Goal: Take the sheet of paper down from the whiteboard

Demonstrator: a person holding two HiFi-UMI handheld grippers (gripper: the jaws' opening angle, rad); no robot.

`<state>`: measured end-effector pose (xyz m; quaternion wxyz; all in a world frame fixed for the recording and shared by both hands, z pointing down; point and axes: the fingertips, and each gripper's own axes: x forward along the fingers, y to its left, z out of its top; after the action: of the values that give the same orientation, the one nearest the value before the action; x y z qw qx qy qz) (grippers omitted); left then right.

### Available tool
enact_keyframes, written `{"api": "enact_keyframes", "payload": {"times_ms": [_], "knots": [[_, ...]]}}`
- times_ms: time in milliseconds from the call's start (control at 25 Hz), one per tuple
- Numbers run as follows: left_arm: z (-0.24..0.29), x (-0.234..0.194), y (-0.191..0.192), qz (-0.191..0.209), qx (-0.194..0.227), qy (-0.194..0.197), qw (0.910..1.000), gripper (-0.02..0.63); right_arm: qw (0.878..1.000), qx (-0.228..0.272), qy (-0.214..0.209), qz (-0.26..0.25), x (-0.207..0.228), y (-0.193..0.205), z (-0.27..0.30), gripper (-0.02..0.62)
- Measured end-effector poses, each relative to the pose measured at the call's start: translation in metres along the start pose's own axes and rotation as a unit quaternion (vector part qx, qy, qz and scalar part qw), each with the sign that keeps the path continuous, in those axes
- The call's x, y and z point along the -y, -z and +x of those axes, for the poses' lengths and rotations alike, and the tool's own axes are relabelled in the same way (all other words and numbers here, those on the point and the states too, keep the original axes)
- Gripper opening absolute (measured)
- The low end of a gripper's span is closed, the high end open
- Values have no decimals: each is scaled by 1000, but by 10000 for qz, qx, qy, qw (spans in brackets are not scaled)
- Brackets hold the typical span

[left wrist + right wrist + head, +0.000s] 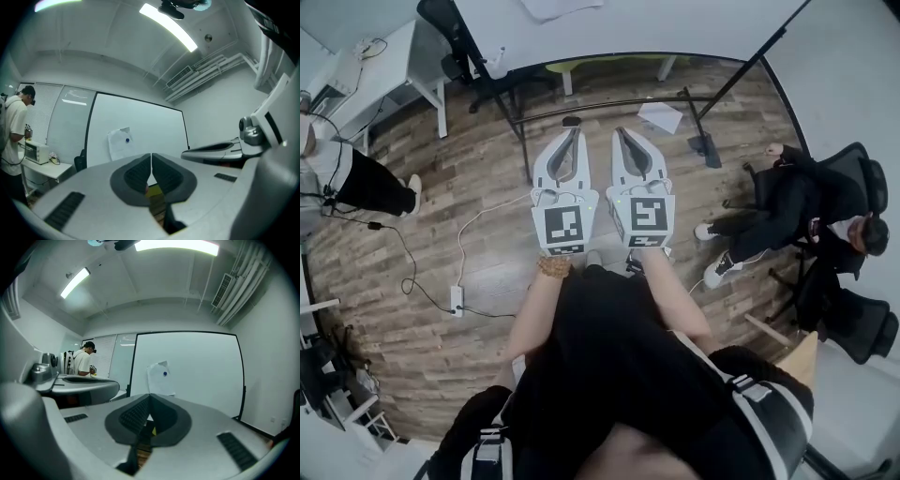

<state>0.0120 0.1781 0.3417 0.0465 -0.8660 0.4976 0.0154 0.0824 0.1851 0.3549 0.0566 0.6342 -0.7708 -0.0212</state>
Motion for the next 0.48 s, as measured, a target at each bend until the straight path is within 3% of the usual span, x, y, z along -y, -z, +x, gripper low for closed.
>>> {"api": "enact_keyframes", "payload": {"times_ms": [480], "knots": [[77, -52, 17, -289, 101, 129, 9994, 12, 9998, -7, 23, -217, 2, -6, 87, 0]]}}
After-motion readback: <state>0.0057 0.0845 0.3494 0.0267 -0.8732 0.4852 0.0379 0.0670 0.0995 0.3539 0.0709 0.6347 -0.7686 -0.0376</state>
